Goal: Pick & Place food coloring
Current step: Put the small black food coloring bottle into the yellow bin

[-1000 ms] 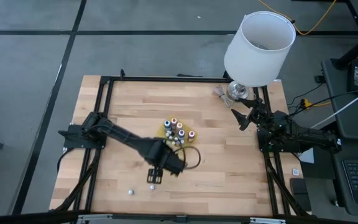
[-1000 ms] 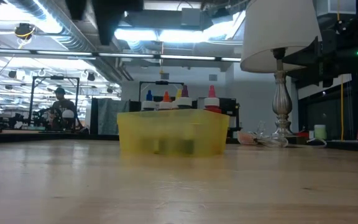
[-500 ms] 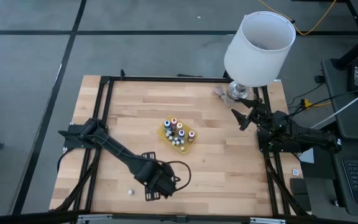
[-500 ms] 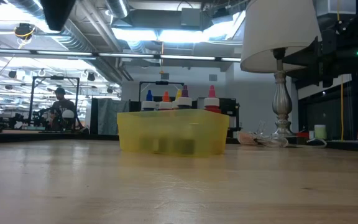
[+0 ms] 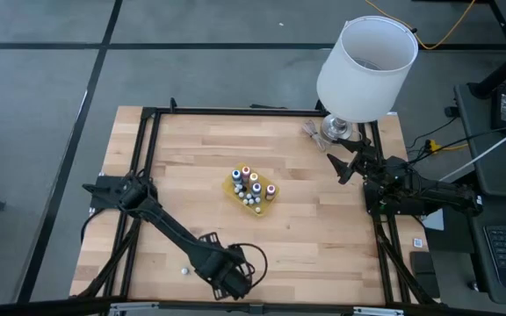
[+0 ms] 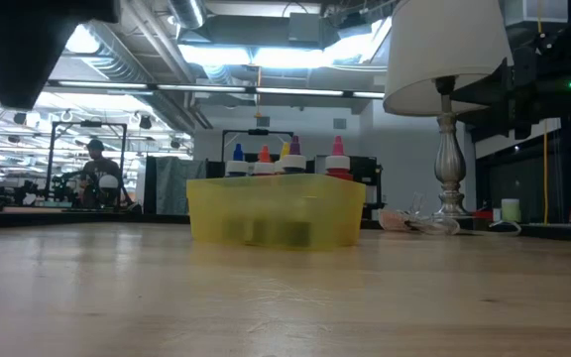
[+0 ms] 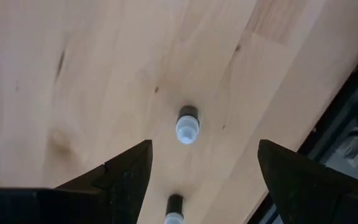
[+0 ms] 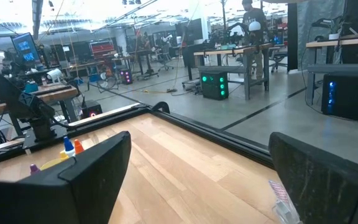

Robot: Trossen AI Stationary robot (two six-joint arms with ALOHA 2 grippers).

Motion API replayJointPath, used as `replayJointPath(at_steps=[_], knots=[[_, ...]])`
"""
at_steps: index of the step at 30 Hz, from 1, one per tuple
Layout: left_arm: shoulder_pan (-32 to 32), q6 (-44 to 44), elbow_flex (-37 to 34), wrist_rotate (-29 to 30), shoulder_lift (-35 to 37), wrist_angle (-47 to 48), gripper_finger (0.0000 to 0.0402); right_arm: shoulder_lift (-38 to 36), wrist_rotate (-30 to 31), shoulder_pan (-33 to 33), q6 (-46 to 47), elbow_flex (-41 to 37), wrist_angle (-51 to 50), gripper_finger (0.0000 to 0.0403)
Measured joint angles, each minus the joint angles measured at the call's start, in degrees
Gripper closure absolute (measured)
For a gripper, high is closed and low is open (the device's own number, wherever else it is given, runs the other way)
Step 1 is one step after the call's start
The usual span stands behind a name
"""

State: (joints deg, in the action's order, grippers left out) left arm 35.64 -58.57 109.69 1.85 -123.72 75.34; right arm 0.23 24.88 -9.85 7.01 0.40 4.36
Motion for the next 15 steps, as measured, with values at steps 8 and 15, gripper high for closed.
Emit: replayJointPath(at_steps=[8, 15], knots=[[0.0, -0.3, -1.7, 0.4, -2.7, -2.0, 0.0119, 0.0, 0.0, 0.0, 0.0, 0.0, 0.0, 0.0022], [0.0, -0.3, -7.0, -0.4, -2.6, -3.9, 0.0119, 0.0, 0.0, 0.0, 0.0, 0.0, 0.0, 0.0022]])
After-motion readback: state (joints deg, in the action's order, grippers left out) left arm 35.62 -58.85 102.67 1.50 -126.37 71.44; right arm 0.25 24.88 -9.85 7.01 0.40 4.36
